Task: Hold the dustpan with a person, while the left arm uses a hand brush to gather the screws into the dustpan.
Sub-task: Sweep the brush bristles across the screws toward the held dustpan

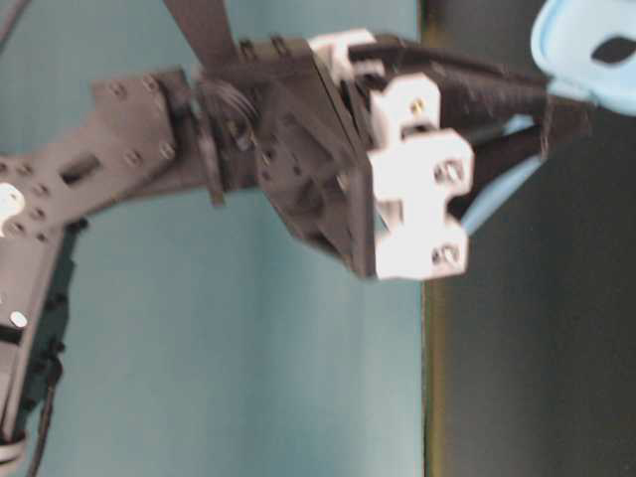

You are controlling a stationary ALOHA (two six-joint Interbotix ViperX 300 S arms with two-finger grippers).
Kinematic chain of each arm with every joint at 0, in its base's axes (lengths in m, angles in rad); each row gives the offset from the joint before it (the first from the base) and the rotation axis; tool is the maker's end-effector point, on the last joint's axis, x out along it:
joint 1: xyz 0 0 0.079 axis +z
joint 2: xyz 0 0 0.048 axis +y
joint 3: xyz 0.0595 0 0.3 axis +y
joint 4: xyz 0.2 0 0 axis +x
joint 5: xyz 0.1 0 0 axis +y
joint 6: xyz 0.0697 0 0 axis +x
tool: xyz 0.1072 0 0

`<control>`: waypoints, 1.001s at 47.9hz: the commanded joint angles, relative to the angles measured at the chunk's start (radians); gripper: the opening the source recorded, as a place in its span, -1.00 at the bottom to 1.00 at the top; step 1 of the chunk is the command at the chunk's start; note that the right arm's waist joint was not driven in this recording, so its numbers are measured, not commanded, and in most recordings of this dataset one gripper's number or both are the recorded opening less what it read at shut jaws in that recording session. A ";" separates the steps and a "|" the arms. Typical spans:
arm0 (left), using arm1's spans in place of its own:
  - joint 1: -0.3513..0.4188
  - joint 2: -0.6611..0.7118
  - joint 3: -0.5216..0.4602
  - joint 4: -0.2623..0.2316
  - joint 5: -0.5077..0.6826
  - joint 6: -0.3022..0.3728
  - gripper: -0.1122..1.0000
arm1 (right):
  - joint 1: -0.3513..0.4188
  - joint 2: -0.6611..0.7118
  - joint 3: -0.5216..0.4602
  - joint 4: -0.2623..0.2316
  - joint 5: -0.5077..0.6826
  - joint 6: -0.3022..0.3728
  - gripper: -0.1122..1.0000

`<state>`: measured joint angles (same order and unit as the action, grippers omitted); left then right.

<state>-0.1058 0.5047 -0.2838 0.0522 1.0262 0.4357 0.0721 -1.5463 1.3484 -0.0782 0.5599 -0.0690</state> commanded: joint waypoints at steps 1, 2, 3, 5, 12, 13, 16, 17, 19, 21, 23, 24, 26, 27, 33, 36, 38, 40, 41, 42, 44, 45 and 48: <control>-0.006 0.008 -0.052 0.000 -0.018 -0.002 -0.23 | 0.000 0.005 -0.018 -0.003 -0.005 -0.008 -0.80; -0.006 0.011 -0.060 0.000 -0.020 -0.002 -0.23 | 0.000 0.005 -0.018 -0.003 -0.005 -0.008 -0.80; -0.006 0.015 -0.067 0.000 -0.023 -0.002 -0.23 | 0.000 0.005 -0.018 -0.003 -0.005 -0.008 -0.80; -0.008 0.025 -0.084 0.000 -0.035 0.000 -0.23 | 0.000 0.006 -0.018 -0.003 -0.005 -0.008 -0.80; -0.023 0.054 -0.146 0.000 -0.094 0.011 -0.23 | 0.000 0.005 -0.018 -0.003 -0.005 -0.008 -0.80; -0.025 0.061 -0.158 0.000 -0.101 0.021 -0.23 | 0.000 0.003 -0.018 -0.003 -0.005 -0.008 -0.80; -0.029 0.072 -0.175 0.000 -0.120 0.041 -0.23 | 0.000 0.003 -0.018 -0.003 -0.005 -0.008 -0.80; -0.031 0.077 -0.181 0.000 -0.126 0.044 -0.23 | 0.000 0.003 -0.018 -0.003 -0.005 -0.008 -0.80; -0.034 0.086 -0.187 0.000 -0.140 0.051 -0.23 | 0.000 0.003 -0.018 -0.003 -0.005 -0.008 -0.80; -0.037 0.094 -0.192 0.000 -0.160 0.051 -0.23 | 0.000 0.005 -0.018 -0.003 -0.005 -0.008 -0.80; -0.041 0.097 -0.192 0.000 -0.183 0.051 -0.23 | 0.000 0.005 -0.018 -0.003 -0.005 -0.008 -0.80; -0.041 0.095 -0.192 0.000 -0.193 0.051 -0.23 | 0.000 0.005 -0.018 -0.003 -0.005 -0.008 -0.80; -0.044 0.095 -0.189 0.000 -0.216 0.049 -0.23 | 0.000 0.003 -0.018 -0.003 -0.005 -0.008 -0.80; -0.044 0.094 -0.189 0.000 -0.221 0.049 -0.23 | 0.000 0.005 -0.018 -0.003 -0.005 -0.008 -0.80; -0.043 0.084 -0.184 0.000 -0.219 0.048 -0.23 | 0.000 0.003 -0.018 -0.003 -0.005 -0.008 -0.80; -0.041 0.067 -0.181 0.000 -0.218 0.048 -0.23 | 0.000 0.005 -0.018 -0.003 -0.005 -0.008 -0.80; -0.040 0.051 -0.178 0.000 -0.216 0.046 -0.23 | 0.000 0.003 -0.018 -0.003 -0.005 -0.008 -0.80; -0.038 0.034 -0.175 0.000 -0.215 0.046 -0.23 | 0.000 0.003 -0.018 -0.003 -0.005 -0.008 -0.80; -0.038 0.023 -0.173 0.000 -0.215 0.046 -0.23 | 0.000 0.003 -0.018 -0.003 -0.005 -0.008 -0.80; -0.037 0.014 -0.172 0.000 -0.215 0.044 -0.23 | 0.000 0.003 -0.018 -0.003 -0.005 -0.008 -0.80; -0.031 -0.017 -0.164 0.000 -0.215 0.041 -0.23 | 0.000 0.005 -0.018 -0.003 -0.005 -0.008 -0.80; -0.029 -0.031 -0.158 0.000 -0.215 0.040 -0.23 | 0.000 0.003 -0.018 -0.003 -0.005 -0.008 -0.80; -0.021 -0.078 -0.129 0.000 -0.221 0.031 -0.23 | 0.000 0.003 -0.018 -0.003 -0.005 -0.008 -0.80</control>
<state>-0.1396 0.5093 -0.4264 0.0506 0.8145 0.4725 0.0721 -1.5478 1.3468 -0.0782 0.5599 -0.0706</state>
